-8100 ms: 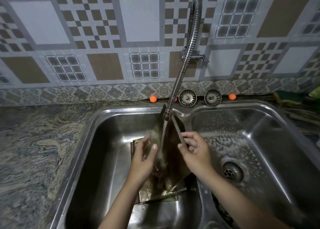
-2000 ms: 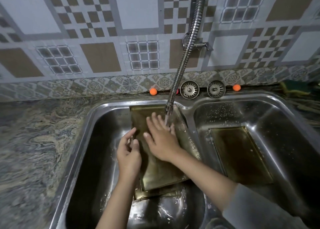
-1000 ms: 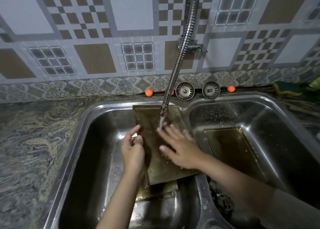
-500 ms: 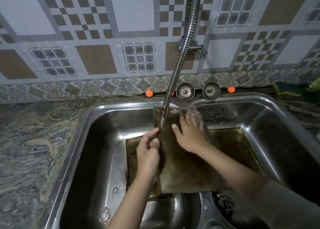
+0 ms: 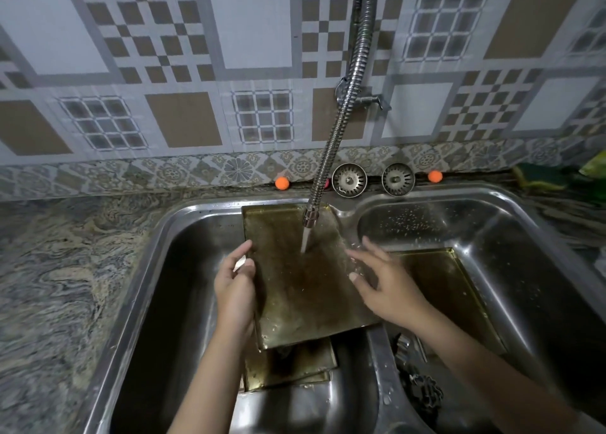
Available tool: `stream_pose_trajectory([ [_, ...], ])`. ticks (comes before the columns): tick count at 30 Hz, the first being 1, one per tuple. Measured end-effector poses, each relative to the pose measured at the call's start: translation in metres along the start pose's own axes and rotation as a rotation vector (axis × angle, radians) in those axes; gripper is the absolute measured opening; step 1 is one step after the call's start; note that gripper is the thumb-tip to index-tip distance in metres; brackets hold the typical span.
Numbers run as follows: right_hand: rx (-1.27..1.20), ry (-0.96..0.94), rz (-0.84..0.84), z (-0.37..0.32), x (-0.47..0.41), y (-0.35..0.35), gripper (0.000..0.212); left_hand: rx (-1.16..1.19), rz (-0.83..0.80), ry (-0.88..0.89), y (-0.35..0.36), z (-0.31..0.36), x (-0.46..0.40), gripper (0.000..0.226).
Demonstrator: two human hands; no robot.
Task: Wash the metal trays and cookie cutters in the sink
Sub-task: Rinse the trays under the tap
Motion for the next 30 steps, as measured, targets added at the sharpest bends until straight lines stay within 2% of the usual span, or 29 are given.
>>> stream_pose_trajectory([
  [2,-0.398,0.103,0.086,0.004,0.007,0.009,0.038,-0.001,-0.019,-0.001,0.002,0.002,-0.002,0.033],
  [3,-0.52,0.128,0.141,0.003,0.01,0.011,0.038,-0.015,-0.027,-0.005,0.003,0.001,-0.003,0.033],
  [6,-0.719,0.201,0.358,0.006,0.015,-0.001,0.042,-0.085,-0.037,-0.016,0.006,-0.007,-0.008,0.031],
  [9,-0.823,0.273,0.488,0.009,0.017,-0.014,0.038,-0.233,-0.083,0.008,0.016,-0.011,-0.006,0.028],
  [14,-0.761,0.24,0.551,-0.012,0.019,-0.036,0.032,-0.383,-0.22,0.179,0.048,0.007,0.023,0.025],
  [18,-0.679,0.123,0.529,-0.044,0.016,-0.033,0.029,-0.407,-0.497,0.21,0.09,0.006,0.049,0.034],
  [21,-0.659,0.029,0.468,-0.066,0.013,-0.015,0.029,-0.413,-0.597,0.183,0.104,0.003,0.059,0.041],
  [27,-0.909,-0.037,0.264,-0.082,0.002,0.025,0.022,-0.215,-0.385,0.187,0.065,0.014,0.046,0.029],
  [30,-0.815,-0.131,0.175,-0.087,-0.001,0.035,0.032,-0.178,-0.263,0.201,0.037,0.016,0.036,0.041],
])
Point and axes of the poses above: each hand's wrist, its own x-axis away from the middle knuckle, its own y-axis out of the palm, z = x × y, the point moved 10 cm from there along -x, towards the middle knuckle, and after that the axes turned 14 degrees about -y, right-handed, at the moved point
